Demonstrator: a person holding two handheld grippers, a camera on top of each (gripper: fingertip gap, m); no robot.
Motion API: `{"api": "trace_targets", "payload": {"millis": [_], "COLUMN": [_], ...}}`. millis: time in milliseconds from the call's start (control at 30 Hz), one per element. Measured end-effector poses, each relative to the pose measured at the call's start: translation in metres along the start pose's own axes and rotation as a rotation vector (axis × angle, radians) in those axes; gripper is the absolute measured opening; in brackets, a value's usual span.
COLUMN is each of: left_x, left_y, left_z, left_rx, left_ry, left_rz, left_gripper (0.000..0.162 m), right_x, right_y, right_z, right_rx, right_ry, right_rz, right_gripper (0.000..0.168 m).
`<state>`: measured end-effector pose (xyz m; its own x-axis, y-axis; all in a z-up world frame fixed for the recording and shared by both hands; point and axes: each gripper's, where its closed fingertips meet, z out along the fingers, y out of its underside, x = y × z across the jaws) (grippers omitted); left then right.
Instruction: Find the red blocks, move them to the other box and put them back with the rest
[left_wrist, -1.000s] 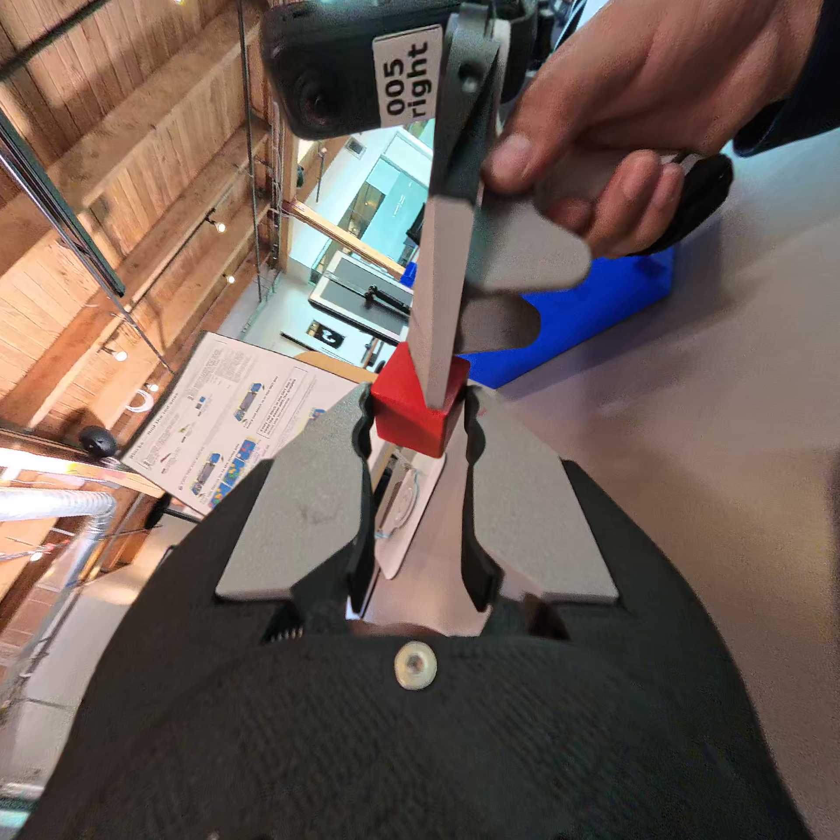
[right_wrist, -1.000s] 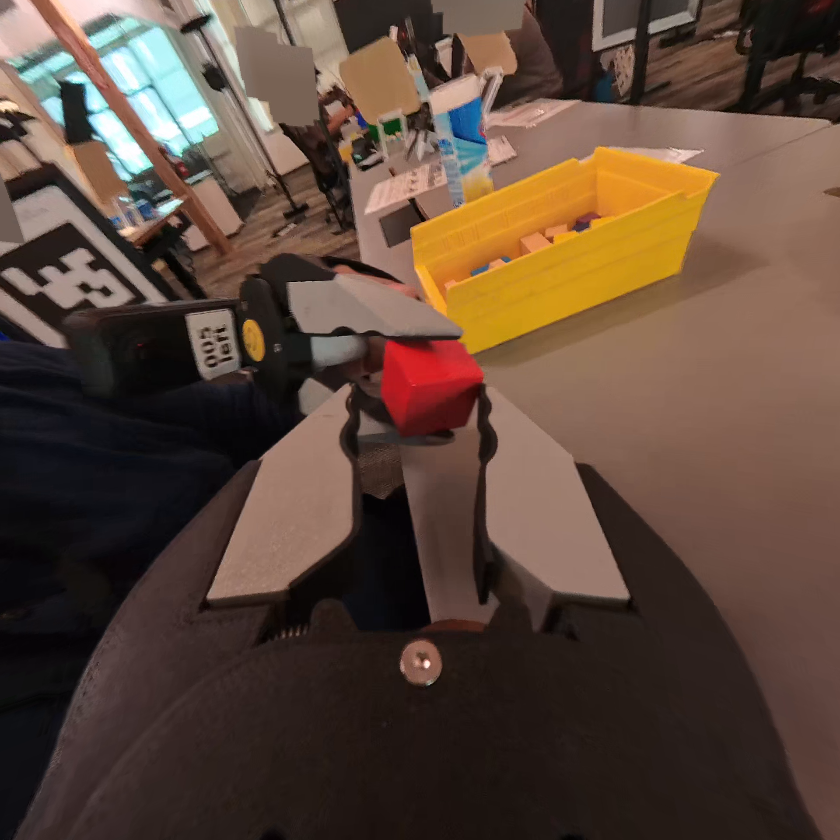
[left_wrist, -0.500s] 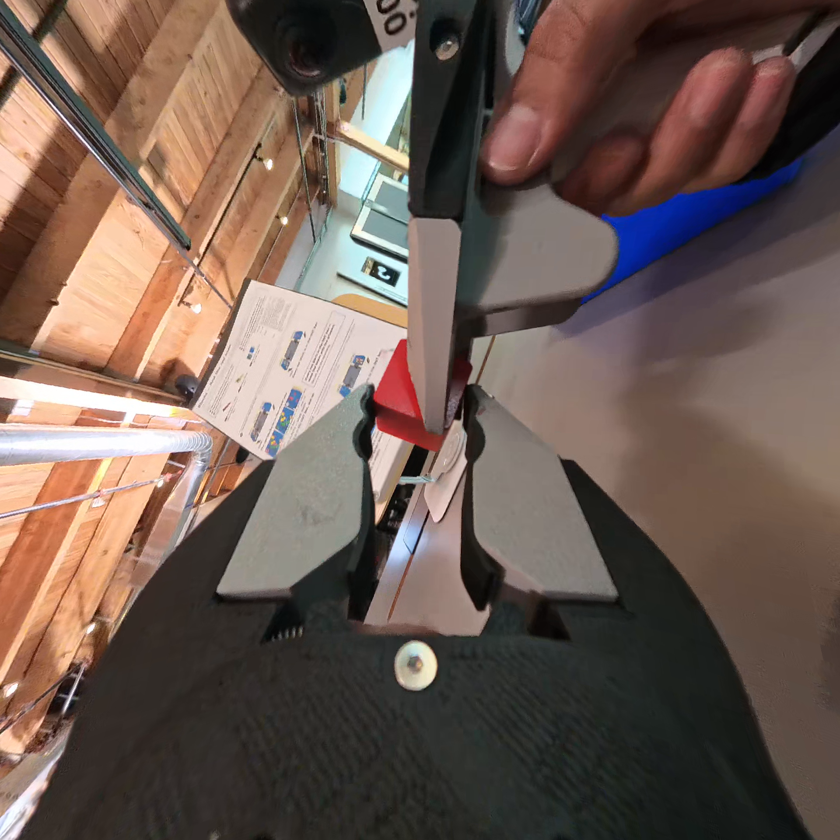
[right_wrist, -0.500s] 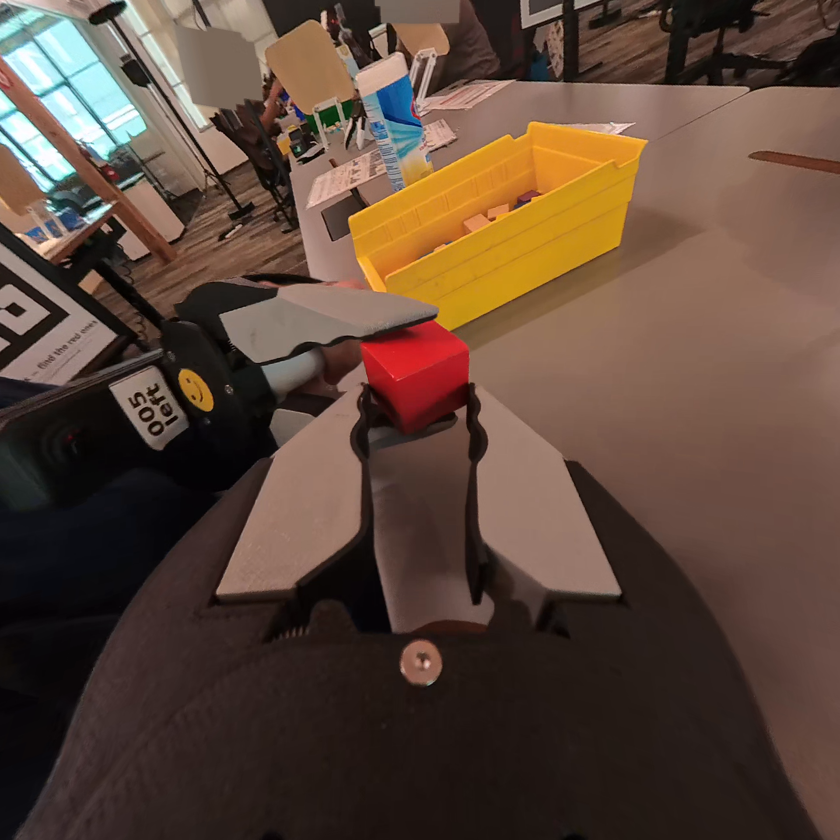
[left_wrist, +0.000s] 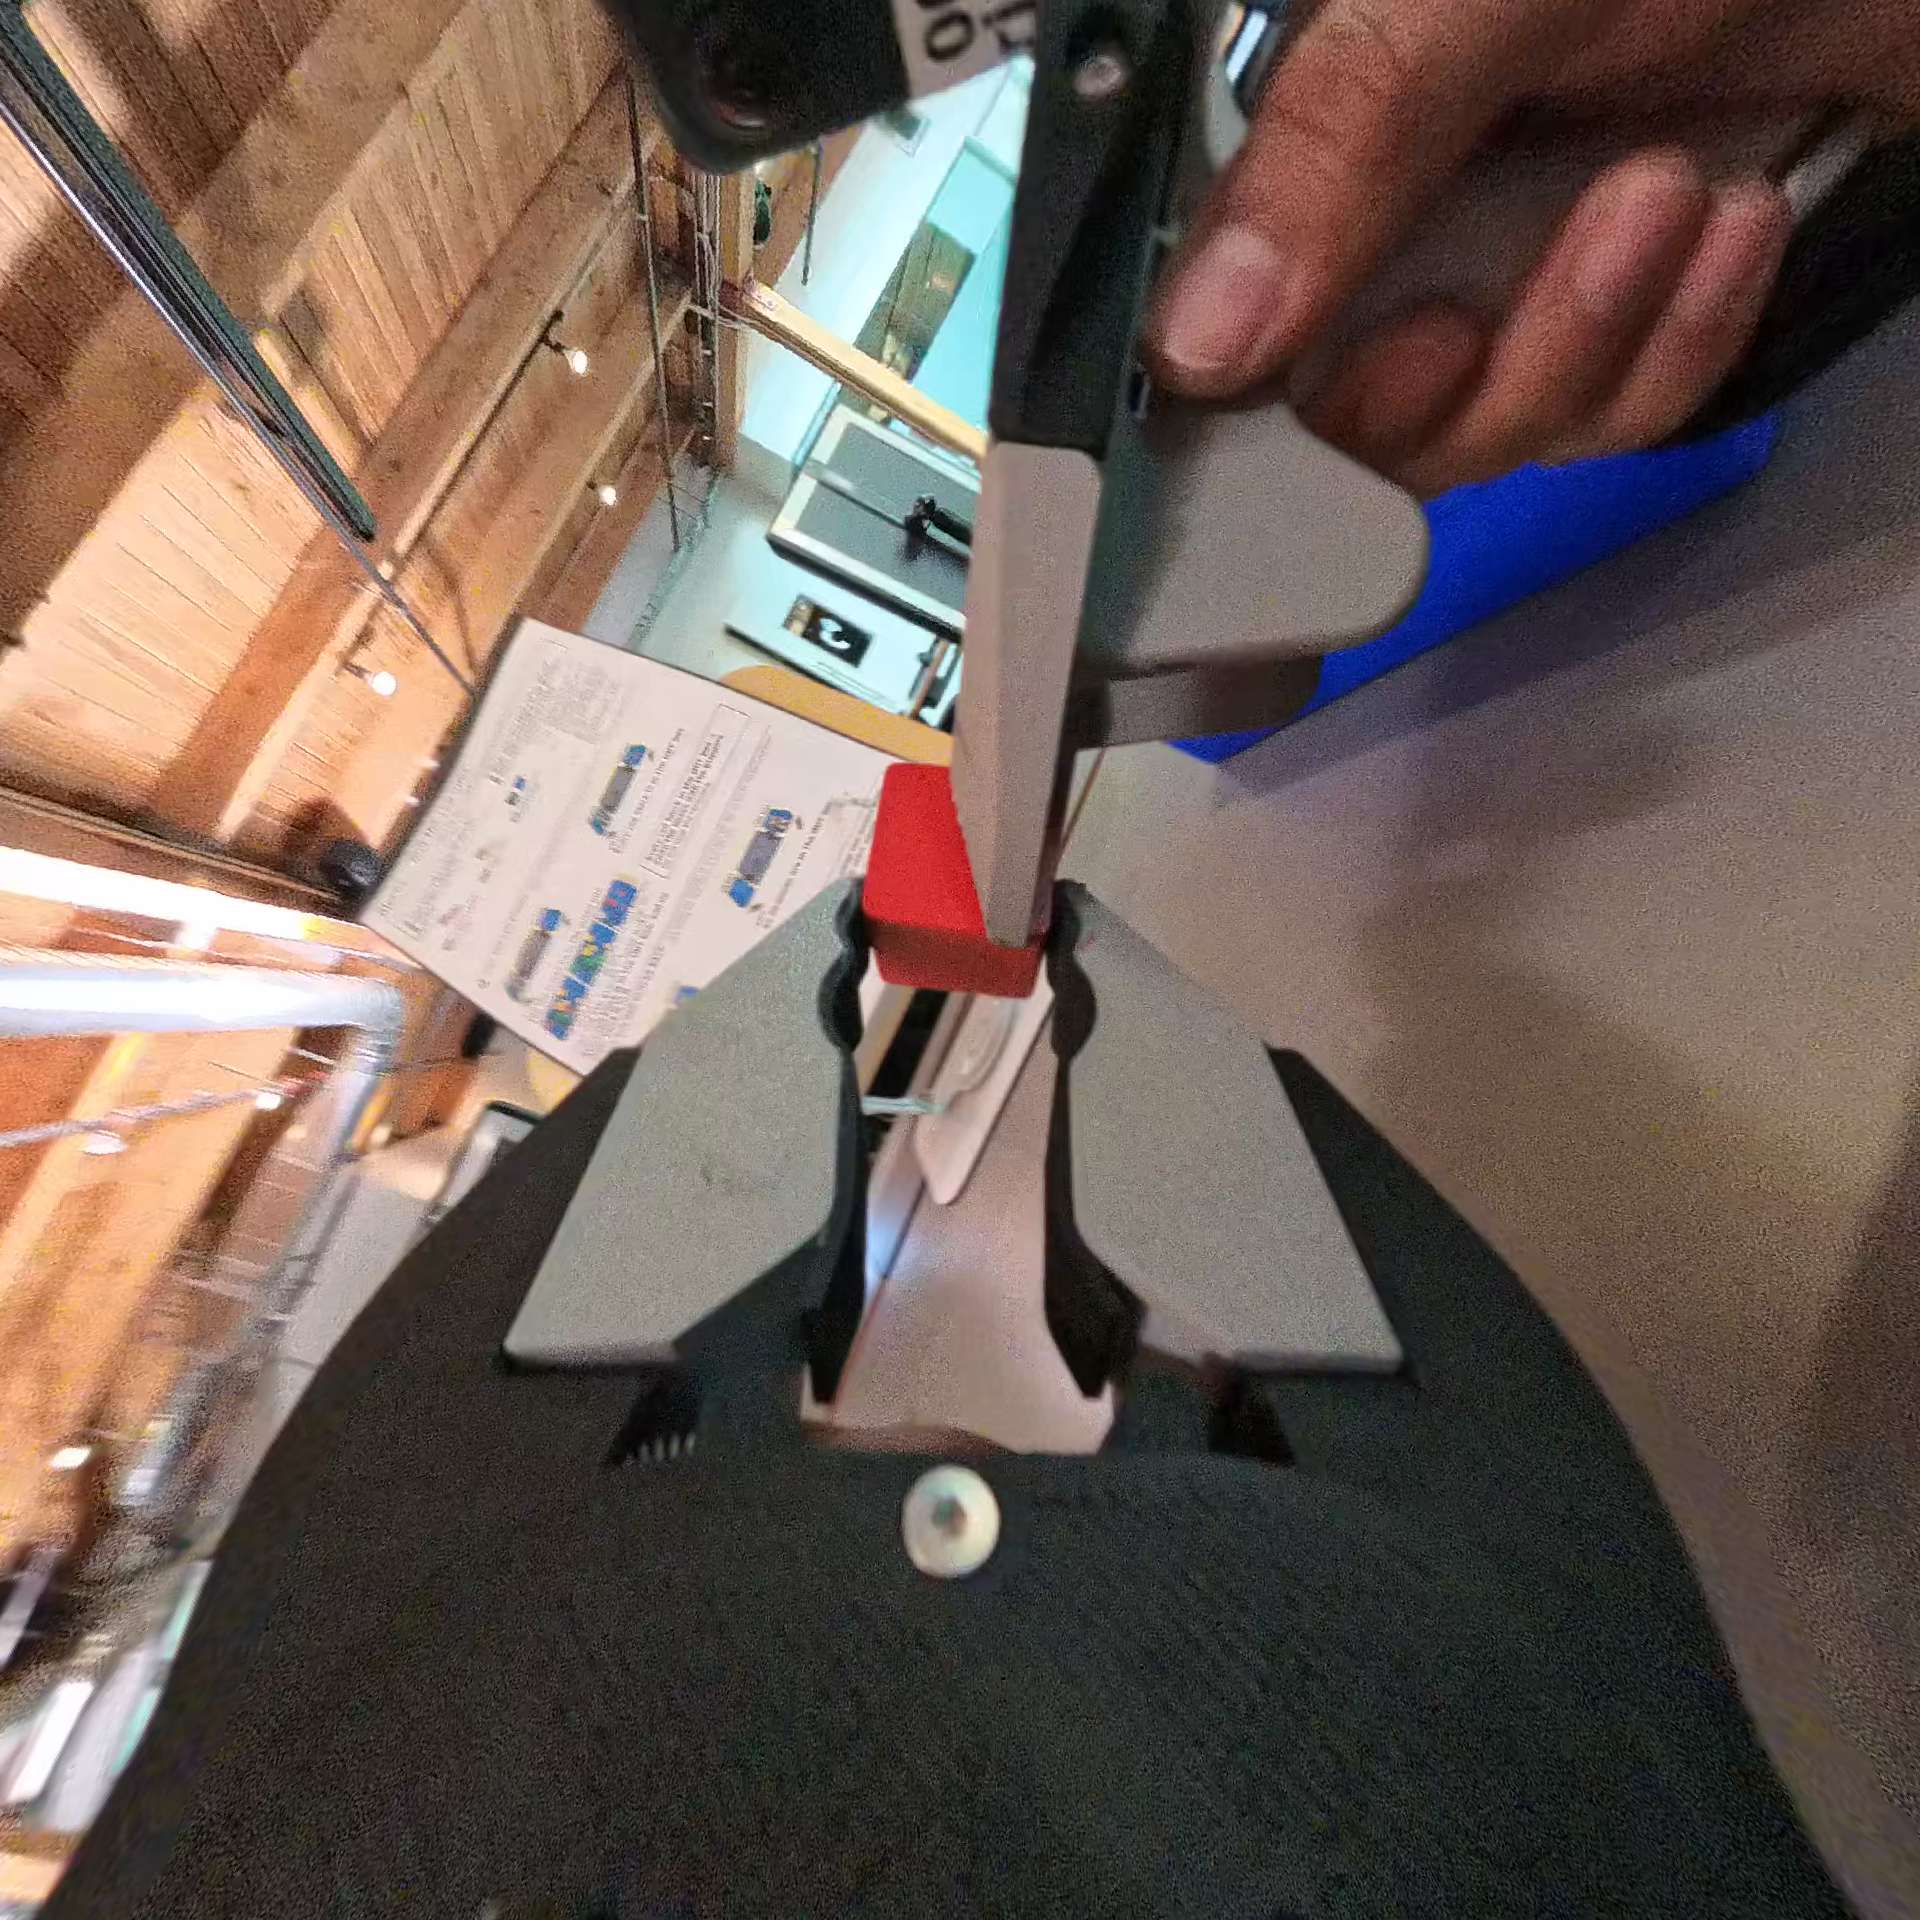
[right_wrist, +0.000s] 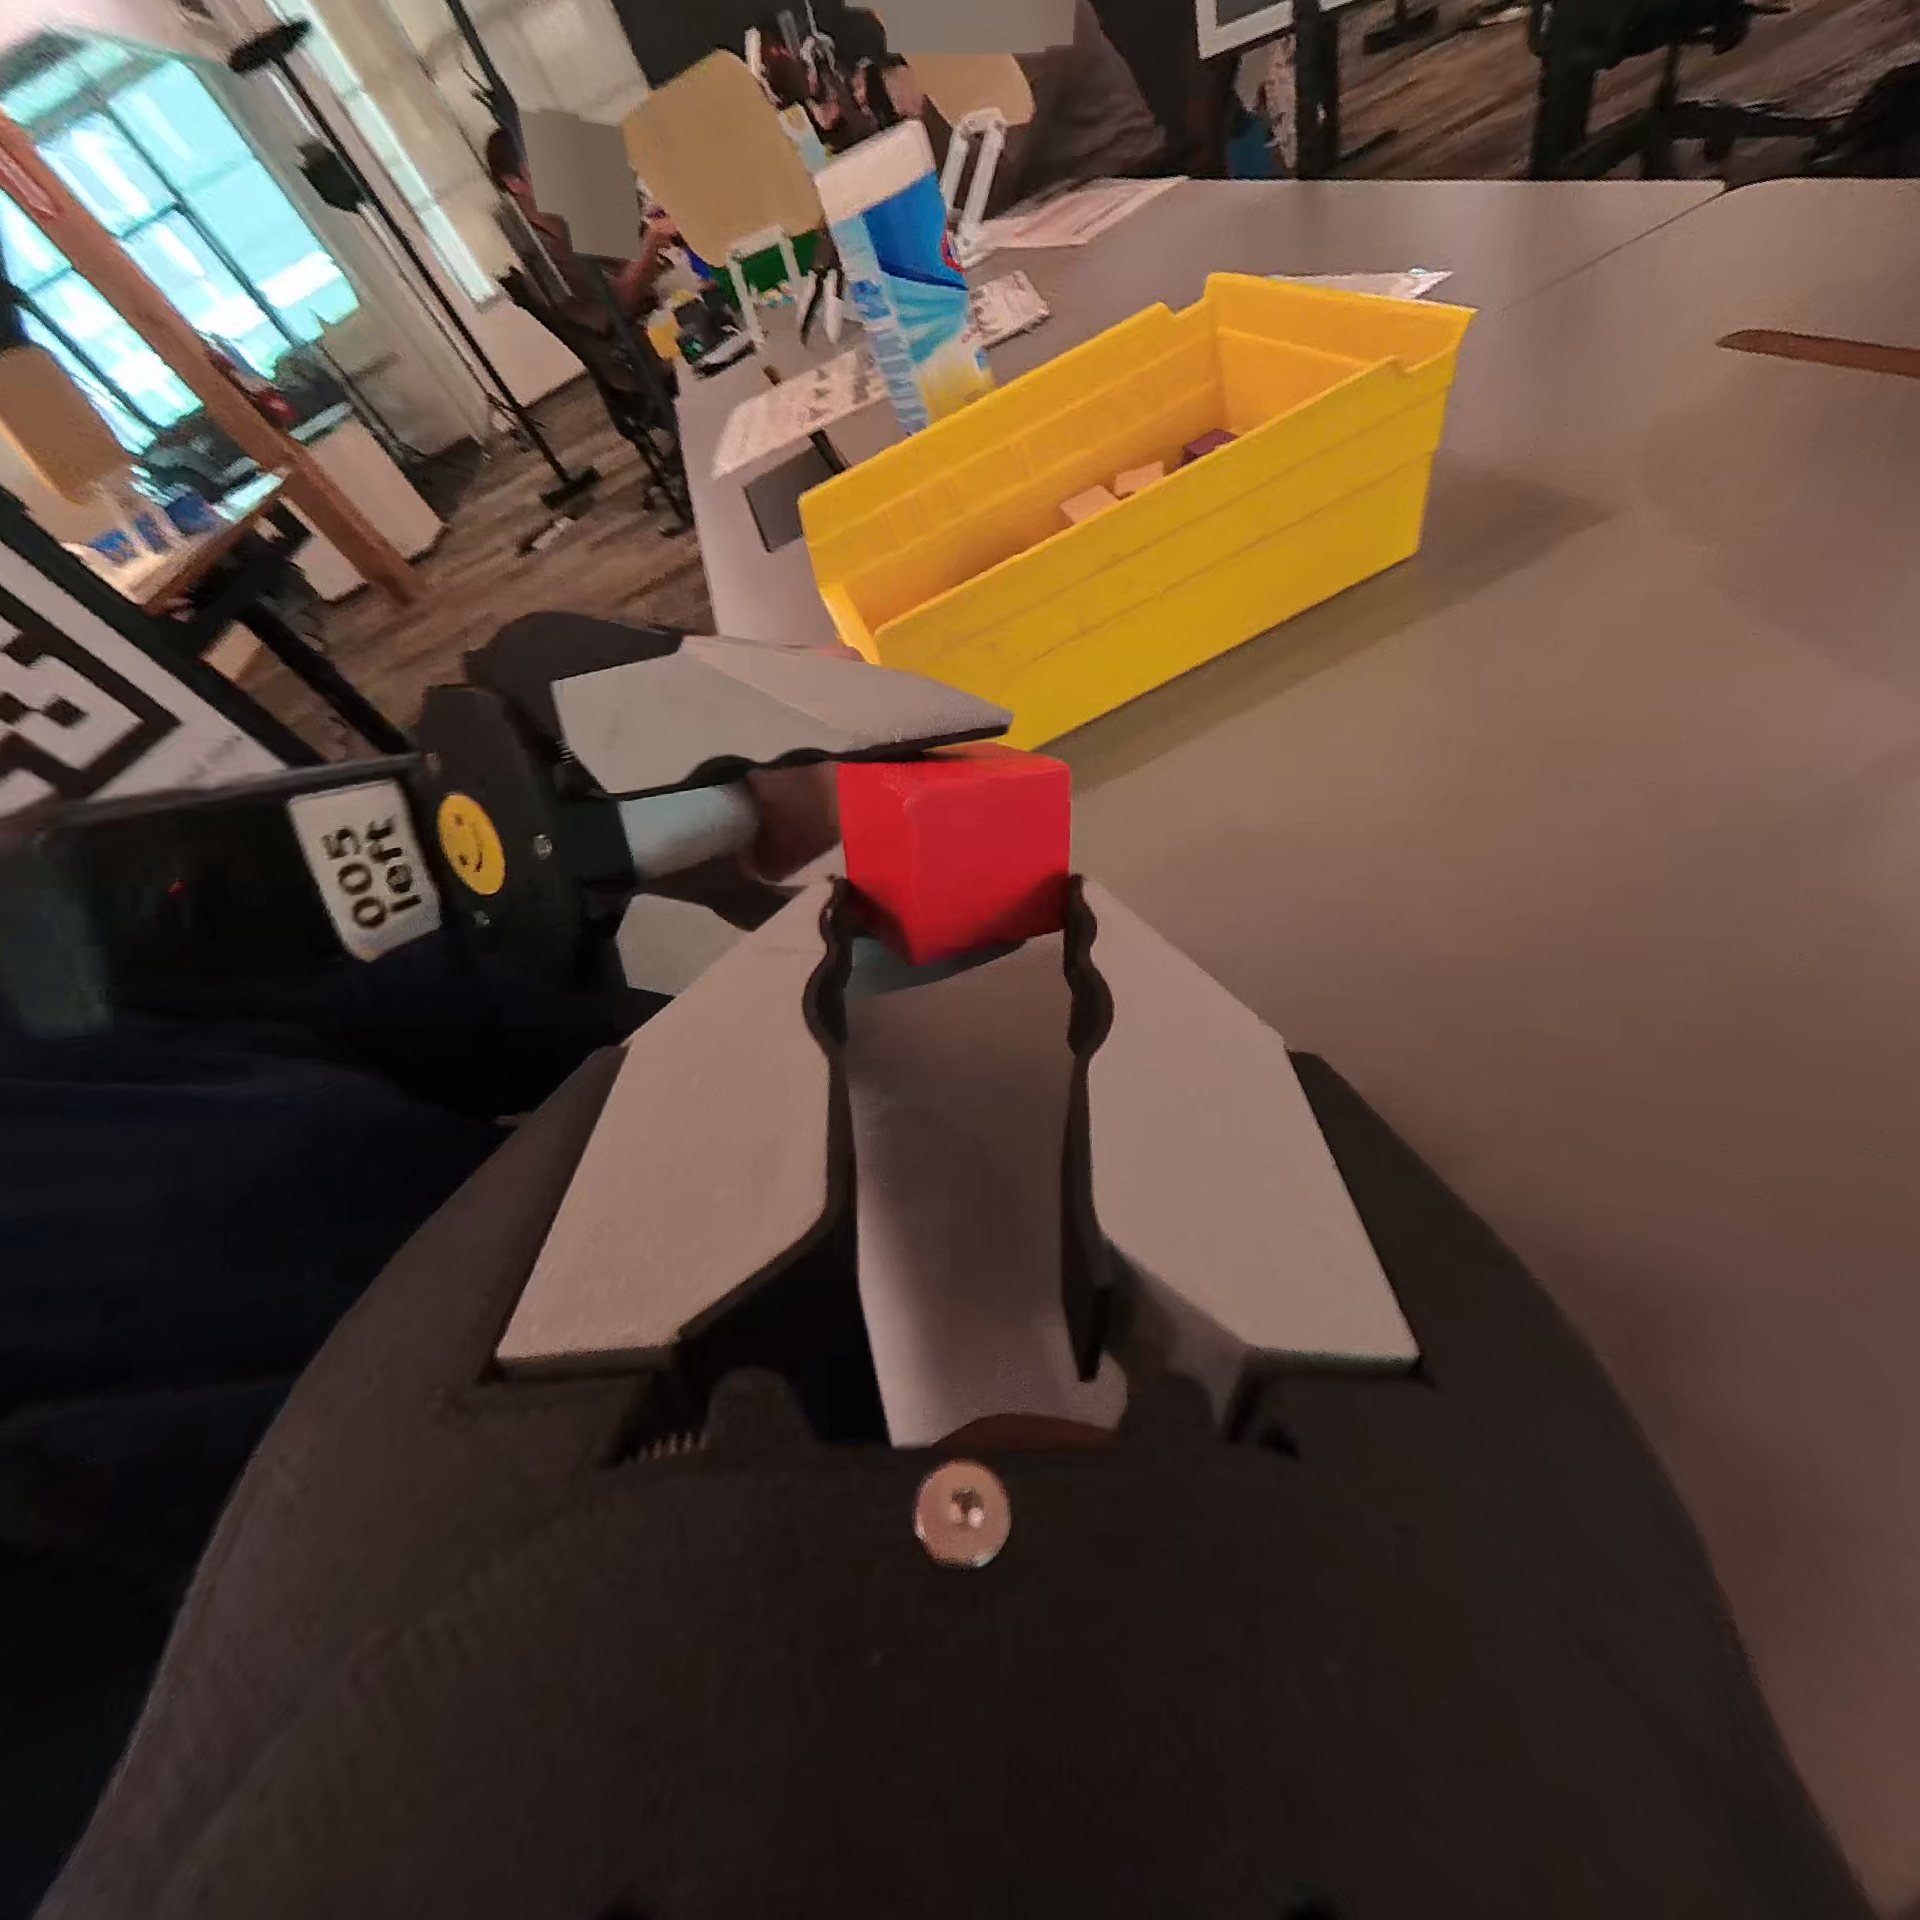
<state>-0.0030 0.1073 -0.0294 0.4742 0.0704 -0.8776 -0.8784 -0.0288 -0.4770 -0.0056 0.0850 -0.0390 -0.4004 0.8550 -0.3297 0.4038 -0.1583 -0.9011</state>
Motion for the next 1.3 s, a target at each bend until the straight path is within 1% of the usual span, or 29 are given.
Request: {"api": "trace_targets", "payload": {"millis": [33,67,100,167,267,333,400,467,500,533,567,600,633,667,733,800,833,867,900,967,1000,1067,1100,1167,1267,1300], "left_x": [0.0,-0.002,-0.005,-0.007,-0.011,-0.01,-0.01,-0.009,-0.009,-0.011,-0.016,-0.022,-0.03,-0.039,-0.054,-0.067,-0.075,-0.083,-0.089,-0.099,-0.103,-0.106,-0.109,-0.118,-0.125,-0.127], "left_y": [0.0,-0.002,-0.006,-0.021,-0.031,-0.037,-0.036,-0.034,-0.034,-0.034,-0.035,-0.036,-0.034,-0.03,-0.015,0.0,0.008,0.017,0.025,0.035,0.039,0.051,0.06,0.079,0.109,0.124], "left_z": [-0.001,-0.002,-0.006,-0.015,-0.023,-0.029,-0.029,-0.025,-0.023,-0.023,-0.024,-0.028,-0.031,-0.032,-0.033,-0.035,-0.035,-0.036,-0.037,-0.04,-0.041,-0.041,-0.041,-0.046,-0.064,-0.07], "left_rx": [-0.004,0.015,0.048,0.149,0.218,0.278,0.278,0.257,0.246,0.242,0.257,0.281,0.295,0.289,0.242,0.204,0.188,0.169,0.154,0.148,0.15,0.124,0.093,0.043,-0.054,-0.112], "left_ry": [-0.024,-0.044,-0.049,-0.016,0.011,0.038,0.07,0.103,0.134,0.162,0.178,0.191,0.193,0.179,0.154,0.121,0.093,0.062,0.038,0.016,0.01,0.019,0.009,-0.021,0.011,0.01], "left_rz": [0.085,0.129,0.124,0.053,-0.015,-0.038,-0.107,-0.188,-0.257,-0.338,-0.416,-0.48,-0.531,-0.569,-0.61,-0.624,-0.625,-0.631,-0.646,-0.694,-0.724,-0.775,-0.792,-0.814,-0.827,-0.83], "left_gripper": [0.032,0.032,0.031,0.032,0.032,0.032,0.031,0.032,0.031,0.012,0.0,0.004,0.0,0.0,0.0,0.0,0.0,0.0,0.0,0.0,0.0,0.0,0.0,0.0,0.001,0.006], "right_x": [0.001,0.001,-0.003,-0.018,-0.035,-0.042,-0.043,-0.036,-0.031,-0.026,-0.02,-0.011,0.0,0.016,0.064,0.117,0.137,0.151,0.16,0.165,0.166,0.173,0.176,0.174,0.155,0.147], "right_y": [0.001,0.0,-0.002,-0.006,-0.012,-0.01,-0.01,-0.013,-0.016,-0.021,-0.029,-0.037,-0.046,-0.051,-0.049,-0.025,-0.008,0.01,0.027,0.059,0.073,0.088,0.084,0.063,0.025,0.013], "right_z": [0.001,0.002,0.002,0.001,-0.003,-0.005,-0.005,-0.009,-0.015,-0.025,-0.039,-0.057,-0.078,-0.101,-0.153,-0.207,-0.227,-0.239,-0.241,-0.227,-0.22,-0.209,-0.205,-0.199,-0.204,-0.208], "right_rx": [-0.007,-0.007,0.004,0.037,0.083,0.074,0.068,0.066,0.069,0.082,0.11,0.149,0.188,0.214,0.207,0.109,0.047,-0.008,-0.057,-0.169,-0.235,-0.336,-0.334,-0.245,-0.096,-0.05], "right_ry": [0.031,0.05,0.038,-0.08,-0.263,-0.34,-0.349,-0.267,-0.211,-0.153,-0.095,-0.032,0.044,0.146,0.445,0.746,0.837,0.872,0.85,0.734,0.704,0.722,0.745,0.751,0.762,0.778], "right_rz": [-0.034,-0.068,-0.079,-0.024,0.083,0.111,0.114,0.069,0.031,-0.004,-0.032,-0.05,-0.066,-0.083,-0.11,-0.073,-0.025,0.032,0.091,0.182,0.198,0.183,0.168,0.145,0.05,0.007], "right_gripper": [0.039,0.039,0.04,0.039,0.034,0.034,0.033,0.032,0.032,0.032,0.032,0.032,0.032,0.032,0.032,0.032,0.032,0.033,0.033,0.033,0.032,0.035,0.042,0.04,0.032,0.03]}}
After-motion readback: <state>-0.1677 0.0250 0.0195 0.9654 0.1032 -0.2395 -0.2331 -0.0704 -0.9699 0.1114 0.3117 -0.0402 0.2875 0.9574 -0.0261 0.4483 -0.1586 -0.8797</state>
